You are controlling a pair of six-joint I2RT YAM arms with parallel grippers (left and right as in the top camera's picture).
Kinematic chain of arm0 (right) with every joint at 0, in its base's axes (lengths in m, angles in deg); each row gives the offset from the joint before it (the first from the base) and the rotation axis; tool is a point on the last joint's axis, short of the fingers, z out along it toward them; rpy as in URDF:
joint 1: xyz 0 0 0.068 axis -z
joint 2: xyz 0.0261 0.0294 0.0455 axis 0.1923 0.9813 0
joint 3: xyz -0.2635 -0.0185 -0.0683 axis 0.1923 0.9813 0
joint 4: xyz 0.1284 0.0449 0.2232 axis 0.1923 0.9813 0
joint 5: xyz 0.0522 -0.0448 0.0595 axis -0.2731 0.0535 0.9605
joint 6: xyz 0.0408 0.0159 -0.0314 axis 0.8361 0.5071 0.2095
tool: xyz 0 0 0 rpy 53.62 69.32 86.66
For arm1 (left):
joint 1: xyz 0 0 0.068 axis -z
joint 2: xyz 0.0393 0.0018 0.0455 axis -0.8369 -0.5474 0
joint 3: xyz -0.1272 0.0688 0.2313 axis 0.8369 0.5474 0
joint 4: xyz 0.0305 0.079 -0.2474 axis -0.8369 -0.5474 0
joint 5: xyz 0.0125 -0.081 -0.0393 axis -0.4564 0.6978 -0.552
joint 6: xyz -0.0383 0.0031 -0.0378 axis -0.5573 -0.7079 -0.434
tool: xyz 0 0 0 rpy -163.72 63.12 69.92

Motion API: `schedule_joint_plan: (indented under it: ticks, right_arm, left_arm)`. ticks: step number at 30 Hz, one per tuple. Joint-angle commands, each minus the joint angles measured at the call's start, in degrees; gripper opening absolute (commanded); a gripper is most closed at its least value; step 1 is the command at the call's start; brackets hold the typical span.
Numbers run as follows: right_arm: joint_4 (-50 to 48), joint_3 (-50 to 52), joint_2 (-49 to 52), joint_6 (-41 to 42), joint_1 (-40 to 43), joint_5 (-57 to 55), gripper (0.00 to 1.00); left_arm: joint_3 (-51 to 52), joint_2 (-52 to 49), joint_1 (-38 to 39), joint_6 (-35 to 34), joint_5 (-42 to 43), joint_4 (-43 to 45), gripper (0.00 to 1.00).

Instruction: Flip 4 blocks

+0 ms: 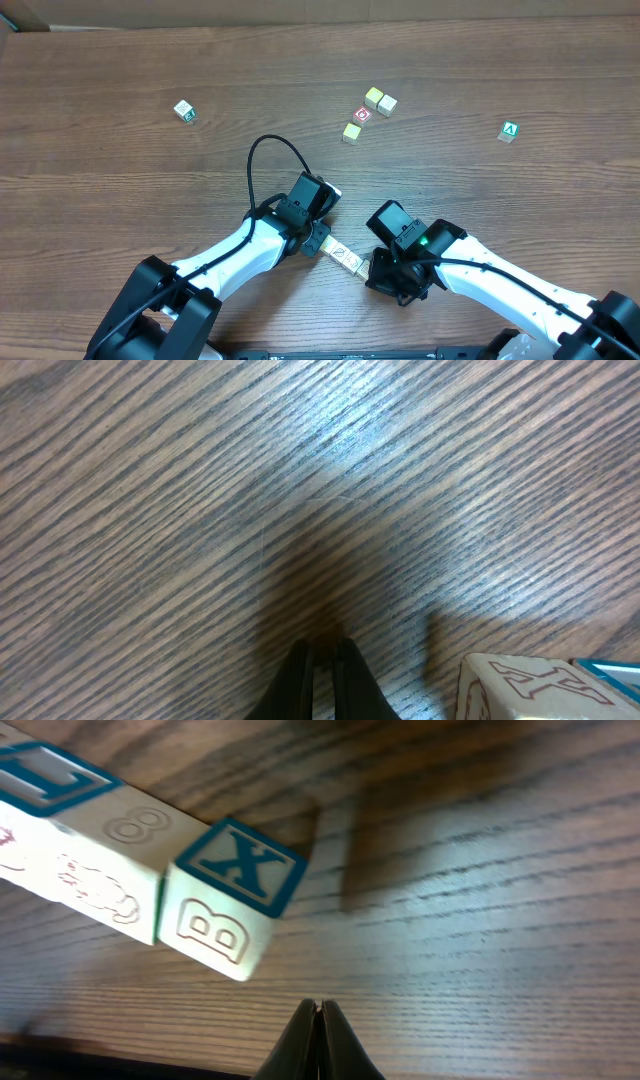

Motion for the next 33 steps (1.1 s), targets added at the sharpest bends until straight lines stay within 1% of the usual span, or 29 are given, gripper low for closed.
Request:
schedule_joint_plan:
  ticks: [1,5,10,18,33]
  right_arm:
    - [-1.6,0.0,2.0,0.7,-0.3,-1.0,0.04]
    - [-2.8,0.0,2.9,0.9,-0.3,-1.0,0.04]
    - [-3.4,0.0,2.9,0.9,-0.3,-1.0,0.04]
    - [-3.5,0.0,2.9,0.9,-0.3,-1.0,0.04]
    - [-3.7,0.0,2.9,1.0,-0.3,-0.5,0.04]
  left_arm:
    - [2.4,-3.0,-0.3,0.9,2.5,-2.2,0.04]
    - [2.4,-3.0,-0.3,0.9,2.8,-2.2,0.04]
    - [2.4,-3.0,-0.1,2.7,7.7,-2.4,0.04]
    - [2.4,-3.0,-0.1,2.9,10.9,-5.0,0.04]
    - [2.4,-3.0,-0.1,4.0,11.1,-4.5,0.04]
